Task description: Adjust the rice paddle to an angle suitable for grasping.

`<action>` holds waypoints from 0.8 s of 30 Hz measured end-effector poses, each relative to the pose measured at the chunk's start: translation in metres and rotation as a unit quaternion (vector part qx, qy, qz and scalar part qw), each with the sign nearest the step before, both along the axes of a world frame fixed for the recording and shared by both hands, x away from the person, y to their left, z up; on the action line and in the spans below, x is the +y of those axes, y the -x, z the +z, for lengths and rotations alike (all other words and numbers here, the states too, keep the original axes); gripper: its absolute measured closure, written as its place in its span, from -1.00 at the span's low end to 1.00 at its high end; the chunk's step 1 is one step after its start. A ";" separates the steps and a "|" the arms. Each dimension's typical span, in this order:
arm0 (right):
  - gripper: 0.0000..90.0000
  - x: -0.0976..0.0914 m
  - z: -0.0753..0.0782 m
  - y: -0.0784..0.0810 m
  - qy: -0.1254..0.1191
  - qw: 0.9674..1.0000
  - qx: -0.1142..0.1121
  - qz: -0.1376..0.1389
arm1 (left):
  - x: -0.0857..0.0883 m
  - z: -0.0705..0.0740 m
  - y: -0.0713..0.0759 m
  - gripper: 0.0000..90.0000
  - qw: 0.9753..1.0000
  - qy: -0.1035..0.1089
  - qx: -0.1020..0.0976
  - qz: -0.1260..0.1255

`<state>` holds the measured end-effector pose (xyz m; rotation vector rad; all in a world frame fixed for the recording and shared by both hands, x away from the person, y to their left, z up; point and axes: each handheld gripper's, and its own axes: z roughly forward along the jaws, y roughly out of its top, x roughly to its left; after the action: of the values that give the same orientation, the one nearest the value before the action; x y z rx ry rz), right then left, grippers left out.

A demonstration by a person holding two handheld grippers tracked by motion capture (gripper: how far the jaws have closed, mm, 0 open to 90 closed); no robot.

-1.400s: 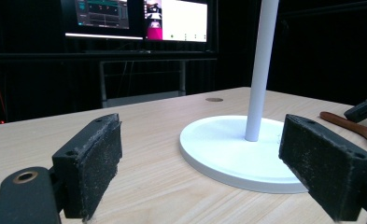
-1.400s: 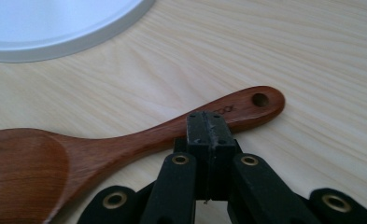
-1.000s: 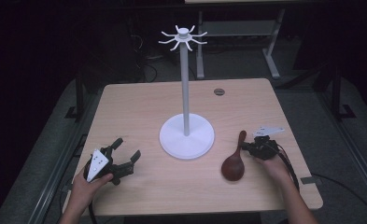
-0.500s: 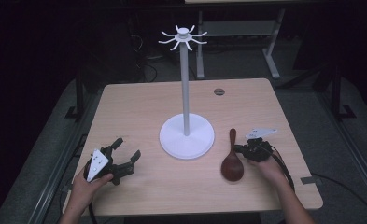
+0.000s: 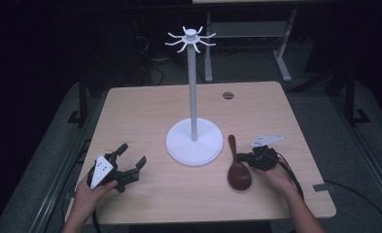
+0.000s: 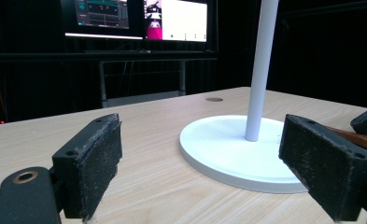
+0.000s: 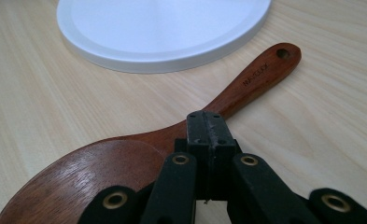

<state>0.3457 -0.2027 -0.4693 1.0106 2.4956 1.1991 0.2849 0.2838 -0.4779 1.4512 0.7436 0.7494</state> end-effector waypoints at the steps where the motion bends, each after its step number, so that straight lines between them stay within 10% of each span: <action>1: 0.99 0.000 0.000 0.000 -0.002 1.000 -0.003 0.005 | 0.000 0.000 0.000 -0.72 1.000 0.000 0.000 0.000; 24: 0.99 0.048 0.020 0.033 0.021 0.997 0.021 0.074 | 0.000 0.000 0.000 -0.72 1.000 -0.001 0.000 0.000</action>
<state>0.3123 -0.1544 -0.4488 0.8619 2.6574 1.1726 0.2850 0.2841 -0.4779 1.4534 0.7421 0.7508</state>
